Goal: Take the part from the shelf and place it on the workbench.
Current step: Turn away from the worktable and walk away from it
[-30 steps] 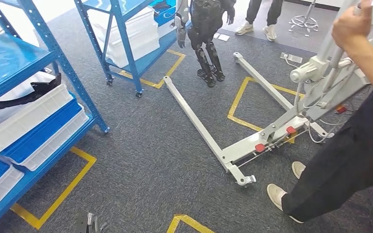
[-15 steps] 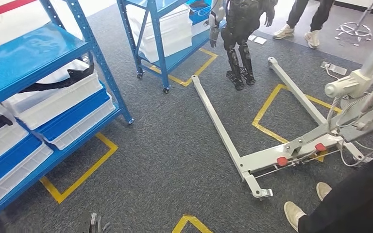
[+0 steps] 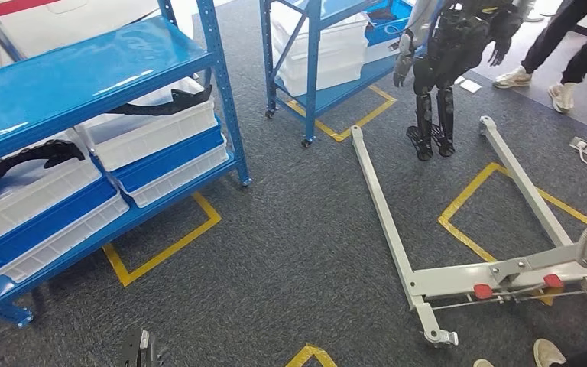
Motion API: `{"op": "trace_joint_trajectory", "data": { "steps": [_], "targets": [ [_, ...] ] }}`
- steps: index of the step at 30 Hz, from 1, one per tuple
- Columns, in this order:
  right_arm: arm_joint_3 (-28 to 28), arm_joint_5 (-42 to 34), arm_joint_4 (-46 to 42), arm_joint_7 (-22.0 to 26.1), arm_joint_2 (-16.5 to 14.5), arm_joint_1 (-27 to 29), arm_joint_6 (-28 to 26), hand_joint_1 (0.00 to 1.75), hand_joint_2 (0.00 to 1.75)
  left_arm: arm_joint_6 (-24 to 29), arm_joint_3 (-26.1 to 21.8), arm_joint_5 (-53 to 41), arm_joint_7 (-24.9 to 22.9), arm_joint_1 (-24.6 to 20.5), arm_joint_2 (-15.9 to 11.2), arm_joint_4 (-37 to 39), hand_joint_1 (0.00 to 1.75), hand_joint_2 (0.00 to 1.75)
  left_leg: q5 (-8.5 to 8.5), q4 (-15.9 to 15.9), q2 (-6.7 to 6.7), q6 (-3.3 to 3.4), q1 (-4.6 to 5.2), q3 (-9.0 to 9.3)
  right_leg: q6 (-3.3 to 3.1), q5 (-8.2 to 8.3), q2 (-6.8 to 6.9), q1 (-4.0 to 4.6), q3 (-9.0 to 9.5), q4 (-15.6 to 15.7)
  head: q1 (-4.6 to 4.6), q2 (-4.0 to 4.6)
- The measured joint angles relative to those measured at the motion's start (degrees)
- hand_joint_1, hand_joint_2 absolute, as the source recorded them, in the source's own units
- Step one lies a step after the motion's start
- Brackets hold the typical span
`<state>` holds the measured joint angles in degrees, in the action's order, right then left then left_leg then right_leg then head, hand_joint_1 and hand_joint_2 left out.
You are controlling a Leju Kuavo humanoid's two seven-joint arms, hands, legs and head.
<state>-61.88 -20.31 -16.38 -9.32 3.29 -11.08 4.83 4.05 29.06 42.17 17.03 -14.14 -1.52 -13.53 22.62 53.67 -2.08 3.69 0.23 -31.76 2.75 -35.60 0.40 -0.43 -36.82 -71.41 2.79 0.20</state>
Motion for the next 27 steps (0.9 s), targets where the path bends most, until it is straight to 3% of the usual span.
{"op": "trace_joint_trajectory", "data": {
  "steps": [1,2,4,5,7,9,10,12,14,16,17,18,19,21,23,25,26,27],
  "targets": [
    [-0.01,0.02,0.05,0.04,0.01,0.05,0.05,0.0,0.0,-0.04,0.03,0.01,0.0,0.05,0.02,0.0,0.0,0.0,0.03,0.04,-0.87,-0.02,-0.04,0.03,0.05,0.62,-0.09,-0.04,-0.82,-0.72,-0.01,0.0],
    [-0.01,0.05,0.08,0.1,0.02,0.08,0.11,0.0,0.0,-0.07,0.09,0.02,0.0,0.11,0.03,0.0,0.0,0.0,0.07,0.1,-1.76,-0.09,-0.11,0.1,0.09,2.41,-0.24,-0.11,-0.46,0.98,-0.01,0.0],
    [-0.02,0.18,0.1,0.32,0.07,0.04,0.18,0.0,0.0,-0.07,0.27,0.01,0.0,0.15,0.05,0.0,0.0,0.0,0.3,0.38,-3.53,-0.49,-0.38,0.23,0.24,7.26,-1.82,-0.44,2.85,9.24,-0.01,-0.01],
    [-0.03,0.29,0.1,0.49,0.1,0.0,0.18,0.0,0.0,-0.03,0.33,-0.03,-0.01,0.12,0.04,0.0,0.0,0.0,0.45,0.57,-4.23,-0.81,-0.41,0.16,0.23,8.72,-2.89,-0.52,4.39,12.79,-0.07,-0.01],
    [-0.06,0.45,0.11,1.08,0.16,-0.13,0.15,0.0,0.0,0.09,0.39,-0.26,-0.07,0.15,0.04,0.0,0.0,0.0,0.57,0.82,-5.27,-1.44,-0.39,-0.2,-0.23,9.46,-3.99,-0.44,5.59,15.71,0.05,-0.02],
    [-0.08,0.49,0.13,1.71,0.18,-0.33,0.1,0.0,0.0,0.23,0.5,-0.7,-0.14,0.33,0.01,0.0,0.0,0.0,0.45,0.74,-6.1,-1.97,-0.5,-0.53,-1.13,9.62,-2.97,-0.17,5.48,15.75,0.32,-0.02],
    [-0.09,0.5,0.13,1.96,0.18,-0.4,0.07,0.0,0.0,0.3,0.62,-0.97,-0.15,0.45,0.01,0.0,0.0,0.0,0.54,0.88,-5.72,-2.2,-0.56,-0.63,-1.53,9.66,-2.42,-0.15,5.51,15.81,0.39,-0.02],
    [-0.09,0.49,0.13,2.48,0.19,-0.43,-0.03,0.0,0.0,0.62,0.85,-1.54,-0.15,0.42,0.01,0.0,0.0,0.0,2.31,3.83,-2.66,-2.72,-0.48,-2.0,-2.31,9.72,-1.14,-0.22,5.57,15.96,0.56,-0.01],
    [-0.1,0.51,0.15,2.93,0.24,-0.16,-0.31,0.0,0.0,1.09,1.07,-1.99,-0.17,0.15,0.06,0.0,0.0,0.0,6.18,11.64,0.68,-3.14,-0.44,-5.71,-2.86,9.54,0.21,-0.1,5.59,15.97,0.77,0.0],
    [-0.11,0.56,0.19,3.36,0.27,0.12,-0.69,0.0,0.0,1.34,1.27,-2.14,-0.22,0.14,0.16,0.0,0.0,0.0,8.63,18.62,1.42,-3.37,-0.61,-9.21,-3.13,9.34,1.79,-0.02,5.63,15.97,0.79,-0.01],
    [-0.11,0.58,0.2,3.53,0.28,0.18,-0.85,0.0,0.0,1.34,1.34,-2.15,-0.27,0.22,0.21,0.0,0.0,0.0,8.35,19.18,1.58,-3.39,-0.67,-9.51,-3.15,9.25,2.51,0.0,5.7,15.97,0.8,-0.01],
    [-0.11,0.61,0.22,3.65,0.28,0.17,-0.95,0.0,0.0,1.34,1.37,-2.15,-0.29,0.29,0.24,0.0,0.0,0.0,6.91,16.98,1.89,-3.3,-0.67,-8.41,-3.11,9.14,3.25,0.06,5.85,15.97,0.8,-0.01],
    [-0.11,0.62,0.22,3.73,0.28,0.16,-1.01,0.0,0.0,1.33,1.39,-2.14,-0.32,0.26,0.26,0.0,0.0,0.0,4.85,12.77,2.56,-3.02,-0.54,-6.19,-3.02,8.98,3.95,0.14,6.09,15.97,0.8,0.0],
    [-0.12,0.63,0.22,3.87,0.22,0.16,-1.07,0.0,0.0,1.33,1.42,-2.32,-0.32,-0.05,0.3,-0.02,0.0,0.0,1.63,4.1,5.27,-2.07,0.09,-1.62,-2.7,8.6,5.33,0.36,6.63,16.0,0.8,0.0],
    [-0.14,0.65,0.24,4.05,0.18,0.09,-1.12,0.0,0.0,1.31,1.59,-3.02,-0.26,-0.4,0.34,-0.09,0.0,0.0,0.99,0.9,6.48,-1.43,0.68,-0.15,-2.18,8.23,6.62,0.48,7.04,16.06,0.79,0.0],
    [-0.15,0.67,0.26,4.26,0.12,-0.19,-1.21,0.0,0.0,1.28,1.99,-3.84,-0.23,-0.43,0.36,-0.15,0.0,0.0,0.89,0.48,5.06,-1.17,0.71,-0.11,-1.56,7.91,7.91,0.56,7.53,16.3,0.78,-0.01],
    [-0.15,0.68,0.27,4.37,0.08,-0.32,-1.25,0.0,0.0,1.28,2.2,-4.08,-0.25,-0.37,0.42,-0.16,0.0,0.0,0.69,0.08,4.26,-1.0,0.5,0.16,-1.22,7.5,7.2,0.51,7.7,16.01,0.74,-0.01],
    [-0.15,0.73,0.28,4.45,0.06,-0.37,-1.26,0.0,0.0,1.23,2.35,-4.22,-0.32,-0.37,0.47,-0.17,0.0,0.0,0.44,-0.31,3.51,-0.82,0.18,0.47,-0.93,6.55,5.62,0.45,7.36,14.76,0.69,-0.01]
  ]
}}
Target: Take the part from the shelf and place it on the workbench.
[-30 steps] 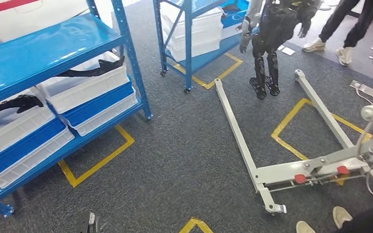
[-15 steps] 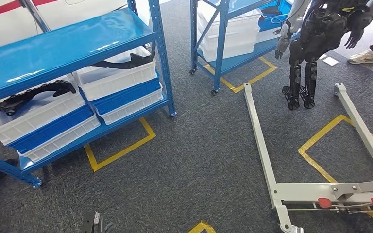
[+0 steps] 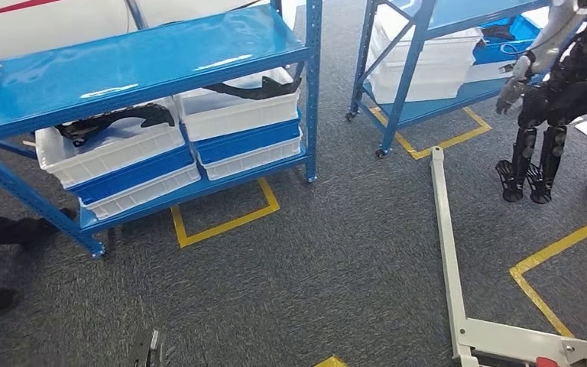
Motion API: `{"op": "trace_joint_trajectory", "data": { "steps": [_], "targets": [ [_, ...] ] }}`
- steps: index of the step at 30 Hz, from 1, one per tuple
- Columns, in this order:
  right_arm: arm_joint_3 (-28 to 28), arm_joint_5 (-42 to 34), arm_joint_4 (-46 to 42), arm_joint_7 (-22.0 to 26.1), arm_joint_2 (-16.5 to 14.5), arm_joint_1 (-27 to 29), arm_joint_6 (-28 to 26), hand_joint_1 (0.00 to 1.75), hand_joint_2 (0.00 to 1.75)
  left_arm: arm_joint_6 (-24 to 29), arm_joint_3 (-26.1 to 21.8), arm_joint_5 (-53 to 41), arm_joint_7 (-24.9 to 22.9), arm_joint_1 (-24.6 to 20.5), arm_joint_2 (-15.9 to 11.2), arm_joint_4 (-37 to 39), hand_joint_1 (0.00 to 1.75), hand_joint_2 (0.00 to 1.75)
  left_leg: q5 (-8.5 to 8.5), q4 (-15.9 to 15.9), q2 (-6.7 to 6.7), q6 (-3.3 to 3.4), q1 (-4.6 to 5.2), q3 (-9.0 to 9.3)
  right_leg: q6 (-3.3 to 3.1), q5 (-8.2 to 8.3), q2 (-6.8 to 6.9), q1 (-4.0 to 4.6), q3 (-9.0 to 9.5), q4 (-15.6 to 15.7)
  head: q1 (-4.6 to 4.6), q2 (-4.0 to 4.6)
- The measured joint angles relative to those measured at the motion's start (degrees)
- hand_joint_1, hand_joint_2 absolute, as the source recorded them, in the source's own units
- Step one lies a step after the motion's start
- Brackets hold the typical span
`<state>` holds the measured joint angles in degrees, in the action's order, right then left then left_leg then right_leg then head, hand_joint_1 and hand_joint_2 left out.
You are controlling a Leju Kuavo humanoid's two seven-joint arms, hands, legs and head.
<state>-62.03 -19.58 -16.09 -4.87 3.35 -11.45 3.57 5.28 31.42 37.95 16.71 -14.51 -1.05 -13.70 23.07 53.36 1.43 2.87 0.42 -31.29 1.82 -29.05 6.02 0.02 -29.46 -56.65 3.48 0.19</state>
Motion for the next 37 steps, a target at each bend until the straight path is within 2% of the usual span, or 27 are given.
{"op": "trace_joint_trajectory", "data": {
  "steps": [1,2,4,5,6,7,8,9,11,13,14,15,17,18,19,20,21,22,24,25,26,28,30,32,34,35,37],
  "targets": [
    [-0.01,0.1,0.02,0.04,0.01,0.04,-0.01,0.0,0.0,-0.05,0.12,-0.06,-0.09,-0.08,0.07,-0.01,0.0,0.0,-0.21,-0.3,-0.77,0.13,-0.33,0.28,0.27,-1.4,-2.0,-0.1,-0.94,-2.34,-0.12,0.0],
    [-0.03,0.22,0.07,0.08,0.03,0.17,-0.01,0.0,0.0,-0.16,0.26,-0.15,-0.18,-0.18,0.19,-0.03,0.0,0.0,-0.29,-0.41,-1.63,0.24,-0.54,0.37,0.48,-3.35,-4.17,-0.32,-2.75,-6.24,-0.24,0.01],
    [-0.1,0.46,0.21,0.08,0.07,0.48,0.02,0.0,0.0,-0.38,0.54,-0.35,-0.43,-0.3,0.35,-0.04,0.0,0.0,-0.26,-0.4,-3.37,0.33,-0.68,0.36,0.78,-6.28,-5.55,-0.55,-6.86,-13.94,-0.41,0.0],
    [-0.14,0.6,0.28,0.09,0.09,0.58,0.01,0.0,0.0,-0.47,0.7,-0.47,-0.55,-0.22,0.44,-0.04,0.0,0.0,-0.21,-0.36,-4.35,0.29,-0.76,0.39,0.92,-6.3,-5.67,-0.65,-8.07,-15.66,-0.43,0.0],
    [-0.16,0.74,0.31,0.11,0.11,0.61,-0.02,0.0,0.0,-0.51,0.82,-0.57,-0.68,-0.11,0.47,-0.04,0.0,0.0,-0.15,-0.3,-5.3,0.17,-0.88,0.45,1.06,-4.92,-5.77,-0.76,-7.98,-14.63,-0.44,0.0],
    [-0.18,0.87,0.31,0.14,0.15,0.58,-0.07,0.0,0.0,-0.54,0.97,-0.63,-0.76,-0.01,0.5,-0.04,0.0,0.0,-0.02,-0.17,-6.2,-0.03,-1.04,0.52,1.23,-2.67,-6.19,-0.95,-6.86,-11.5,-0.44,0.0],
    [-0.19,0.98,0.31,0.17,0.2,0.58,-0.13,0.0,0.0,-0.55,1.13,-0.68,-0.81,0.04,0.5,-0.04,0.0,0.0,0.19,0.07,-7.12,-0.36,-1.22,0.55,1.5,-0.17,-7.47,-1.31,-5.1,-7.06,-0.44,0.0],
    [-0.24,1.01,0.31,0.2,0.22,0.58,-0.18,0.0,0.0,-0.57,1.25,-0.71,-0.84,0.0,0.5,-0.04,0.0,0.0,0.45,0.44,-7.92,-0.75,-1.28,0.45,1.7,1.56,-9.01,-1.59,-3.51,-3.26,-0.45,0.0],
    [-0.38,1.03,0.31,0.24,0.24,0.51,-0.26,0.0,0.0,-0.6,1.39,-0.74,-0.85,-0.02,0.49,-0.04,0.0,0.0,0.75,0.94,-9.24,-1.47,-1.33,-0.01,1.47,2.75,-10.85,-1.85,-1.96,0.49,-0.42,0.01],
    [-0.48,1.05,0.31,0.3,0.22,0.28,-0.35,0.0,0.0,-0.64,1.42,-0.75,-0.86,0.22,0.45,-0.04,0.0,0.0,0.65,0.83,-10.32,-2.01,-1.51,-0.4,0.49,2.66,-9.66,-1.61,-1.95,0.51,-0.38,0.0],
    [-0.48,1.07,0.31,0.33,0.22,0.19,-0.4,0.0,0.0,-0.67,1.43,-0.75,-0.86,0.41,0.45,-0.04,0.0,0.0,0.75,1.02,-9.82,-2.23,-1.55,-0.53,0.06,2.68,-9.04,-1.55,-1.89,0.56,-0.35,-0.01],
    [-0.49,1.09,0.31,0.37,0.22,0.12,-0.43,0.0,0.0,-0.69,1.45,-0.78,-0.87,0.53,0.45,-0.04,0.0,0.0,1.41,2.24,-8.26,-2.45,-1.49,-1.14,-0.38,2.67,-8.28,-1.5,-1.81,0.62,-0.24,0.0],
    [-0.51,1.05,0.32,0.42,0.24,0.21,-0.51,0.0,0.0,-0.7,1.48,-0.82,-0.89,0.46,0.49,-0.04,0.0,0.0,4.38,8.32,-4.05,-2.78,-1.25,-4.05,-1.0,2.54,-6.83,-1.28,-1.65,0.71,0.01,0.01],
    [-0.52,0.91,0.33,0.4,0.25,0.33,-0.66,0.0,0.0,-0.69,1.49,-0.79,-0.94,0.32,0.5,-0.04,0.0,0.0,6.36,12.9,-2.67,-2.89,-1.18,-6.42,-1.22,2.39,-6.05,-1.08,-1.6,0.7,0.12,0.01],
    [-0.53,0.67,0.34,0.35,0.25,0.46,-0.87,0.0,0.0,-0.67,1.51,-0.74,-1.04,0.26,0.5,-0.04,0.0,0.0,7.81,16.94,-2.2,-2.91,-1.18,-8.56,-1.35,2.26,-5.37,-0.9,-1.56,0.7,0.12,0.01],
    [-0.53,0.34,0.36,0.3,0.25,0.54,-1.11,0.0,0.0,-0.66,1.54,-0.7,-1.22,0.31,0.51,-0.04,0.0,0.0,8.35,19.4,-2.02,-2.81,-1.16,-9.94,-1.47,2.14,-4.81,-0.74,-1.5,0.69,0.13,0.01],
    [-0.52,0.04,0.37,0.23,0.26,0.56,-1.35,0.0,0.0,-0.63,1.57,-0.65,-1.43,0.45,0.51,-0.04,0.0,0.0,7.85,19.83,-1.94,-2.6,-1.1,-10.28,-1.54,2.01,-4.32,-0.58,-1.39,0.69,0.13,0.01],
    [-0.52,-0.16,0.38,0.19,0.26,0.53,-1.52,0.0,0.0,-0.61,1.62,-0.64,-1.6,0.6,0.51,-0.04,0.0,0.0,6.34,17.84,-1.89,-2.28,-0.98,-9.36,-1.57,1.86,-4.01,-0.44,-1.22,0.7,0.13,0.01],
    [-0.52,-0.28,0.38,0.16,0.16,0.41,-1.73,0.0,0.0,-0.58,1.68,-0.6,-1.76,0.69,0.44,-0.05,0.0,0.0,2.35,9.06,-1.24,-0.83,-0.29,-4.96,-1.57,1.46,-3.54,-0.22,-0.69,0.78,0.12,0.01],
    [-0.52,-0.29,0.38,0.14,0.1,0.34,-1.81,0.0,0.0,-0.63,1.72,-0.58,-1.78,0.6,0.41,-0.07,0.0,0.0,1.28,5.19,-0.63,-0.18,0.14,-3.03,-1.43,1.19,-3.35,-0.14,-0.4,0.9,0.11,0.01],
    [-0.52,-0.29,0.38,0.04,0.03,0.29,-1.89,0.0,0.0,-0.67,1.74,-0.52,-1.82,0.45,0.37,-0.09,0.0,0.0,0.82,2.43,-0.15,0.38,0.57,-1.62,-1.21,0.98,-3.11,-0.14,-0.11,1.11,0.11,0.01],
    [-0.52,-0.32,0.38,-0.25,-0.05,0.21,-2.14,0.0,0.0,-0.74,1.78,-0.28,-1.94,0.29,0.31,-0.13,0.0,0.0,1.27,0.78,-0.05,0.75,0.81,-0.89,-0.47,1.33,-2.69,-0.33,0.44,0.84,0.13,0.01],
    [-0.51,-0.33,0.39,-0.72,-0.09,0.15,-2.5,0.0,0.0,-0.69,1.78,0.08,-2.14,0.37,0.28,-0.13,0.0,0.87,1.15,-0.06,-0.78,1.03,0.44,0.38,0.19,1.43,-2.83,-0.57,0.47,-0.68,0.13,-0.01],
    [-0.49,-0.33,0.45,-1.57,-0.09,0.05,-3.42,0.0,0.87,-0.41,1.78,0.32,-2.47,0.3,0.32,-0.14,0.0,1.75,0.96,-0.41,-1.37,1.13,0.07,1.69,0.67,-0.82,-4.08,-0.72,-1.53,-4.97,-0.03,-0.01],
    [-0.45,-0.73,0.63,-3.02,-0.07,0.03,-5.11,0.0,1.75,0.32,1.79,0.36,-3.16,0.19,0.41,-0.14,0.0,1.75,1.06,-0.39,-1.88,1.17,-0.03,2.01,1.11,-4.01,-5.2,-0.92,-5.6,-11.81,-0.24,0.0],
    [-0.39,-1.03,0.72,-3.81,-0.07,0.1,-5.94,0.0,1.75,0.7,1.8,0.22,-3.77,0.25,0.46,-0.14,0.0,1.75,1.22,-0.38,-2.2,1.13,-0.08,2.18,1.31,-4.77,-5.37,-1.02,-7.46,-14.29,-0.31,0.0],
    [-0.24,-1.5,0.78,-4.84,-0.06,0.28,-6.87,0.0,1.75,1.13,1.83,-0.13,-4.95,0.52,0.52,-0.13,0.0,1.75,1.61,-0.33,-2.59,0.95,-0.19,2.56,1.58,-4.1,-5.45,-1.13,-9.04,-15.24,-0.35,0.0]
  ]
}}
